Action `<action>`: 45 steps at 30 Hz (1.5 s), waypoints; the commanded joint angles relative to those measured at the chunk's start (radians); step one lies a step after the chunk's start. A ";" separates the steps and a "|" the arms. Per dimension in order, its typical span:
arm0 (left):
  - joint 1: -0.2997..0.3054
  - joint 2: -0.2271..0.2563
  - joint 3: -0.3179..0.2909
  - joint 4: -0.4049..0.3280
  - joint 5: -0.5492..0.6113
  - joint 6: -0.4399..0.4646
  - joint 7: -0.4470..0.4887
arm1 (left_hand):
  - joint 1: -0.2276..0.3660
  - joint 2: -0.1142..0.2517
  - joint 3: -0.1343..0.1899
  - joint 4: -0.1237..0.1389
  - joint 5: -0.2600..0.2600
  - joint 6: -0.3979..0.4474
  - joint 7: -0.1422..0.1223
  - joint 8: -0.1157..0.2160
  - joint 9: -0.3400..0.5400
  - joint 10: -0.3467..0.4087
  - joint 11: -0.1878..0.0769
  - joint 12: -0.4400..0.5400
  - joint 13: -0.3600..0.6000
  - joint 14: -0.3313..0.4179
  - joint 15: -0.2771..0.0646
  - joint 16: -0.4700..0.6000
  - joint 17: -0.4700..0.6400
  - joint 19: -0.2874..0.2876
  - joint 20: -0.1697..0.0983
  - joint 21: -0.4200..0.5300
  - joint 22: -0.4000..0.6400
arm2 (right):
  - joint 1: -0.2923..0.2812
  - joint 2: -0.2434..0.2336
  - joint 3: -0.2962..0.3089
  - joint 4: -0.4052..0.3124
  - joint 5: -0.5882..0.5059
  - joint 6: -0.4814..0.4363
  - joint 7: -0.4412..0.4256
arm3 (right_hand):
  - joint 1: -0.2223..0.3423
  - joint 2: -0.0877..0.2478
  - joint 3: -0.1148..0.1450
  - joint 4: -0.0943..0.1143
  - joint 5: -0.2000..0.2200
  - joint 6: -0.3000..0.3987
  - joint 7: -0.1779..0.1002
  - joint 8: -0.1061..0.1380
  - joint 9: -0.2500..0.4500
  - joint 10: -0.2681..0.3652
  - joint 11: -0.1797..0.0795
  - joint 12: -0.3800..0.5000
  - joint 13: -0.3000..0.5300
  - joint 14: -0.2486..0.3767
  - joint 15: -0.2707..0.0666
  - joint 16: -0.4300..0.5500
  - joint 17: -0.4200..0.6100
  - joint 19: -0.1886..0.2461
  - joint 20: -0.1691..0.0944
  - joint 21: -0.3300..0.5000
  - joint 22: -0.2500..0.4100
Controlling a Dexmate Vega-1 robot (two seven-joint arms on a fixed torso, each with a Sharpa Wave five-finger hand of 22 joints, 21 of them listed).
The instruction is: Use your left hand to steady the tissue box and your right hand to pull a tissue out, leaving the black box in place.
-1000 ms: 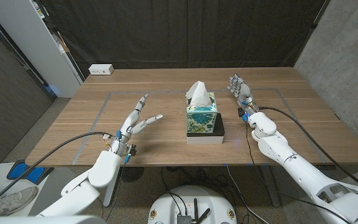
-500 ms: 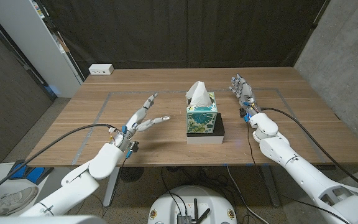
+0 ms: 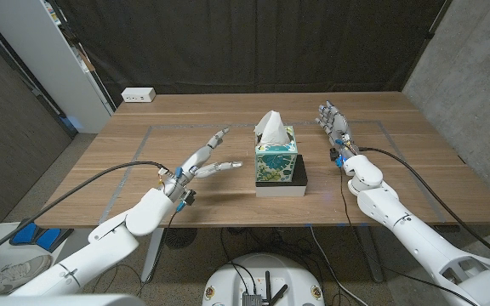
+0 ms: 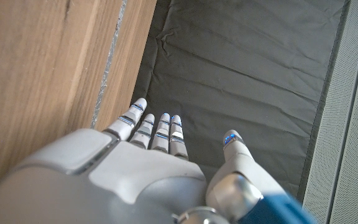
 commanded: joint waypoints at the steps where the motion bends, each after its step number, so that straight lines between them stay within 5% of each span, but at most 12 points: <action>1: -0.069 -0.003 0.055 0.034 0.007 -0.028 -0.048 | 0.015 0.000 -0.010 -0.004 0.010 -0.294 0.009 0.005 0.006 -0.242 0.005 0.008 0.003 -0.137 0.000 0.004 0.003 0.009 0.001 0.007 0.002 | -0.016 -0.011 0.008 -0.018 0.000 0.006 -0.006 | -0.004 0.007 0.001 -0.006 -0.003 0.001 0.005 0.004 0.003 0.002 0.008 0.000 0.003 0.003 0.009 0.007 0.002 0.001 -0.001 -0.002 0.003; 45: -0.284 -0.103 0.209 0.186 -0.026 -0.108 -0.191 | 0.075 0.022 -0.056 0.005 0.022 -0.192 0.003 0.032 0.007 -0.132 -0.008 0.027 0.004 -0.026 -0.024 0.009 0.002 0.108 -0.020 0.020 0.003 | -0.072 -0.046 0.044 -0.071 -0.017 0.037 -0.043 | -0.006 0.007 -0.004 -0.016 -0.003 0.001 0.006 0.004 0.003 0.003 0.010 0.000 0.003 0.002 0.010 0.009 -0.002 0.001 0.002 -0.003 0.003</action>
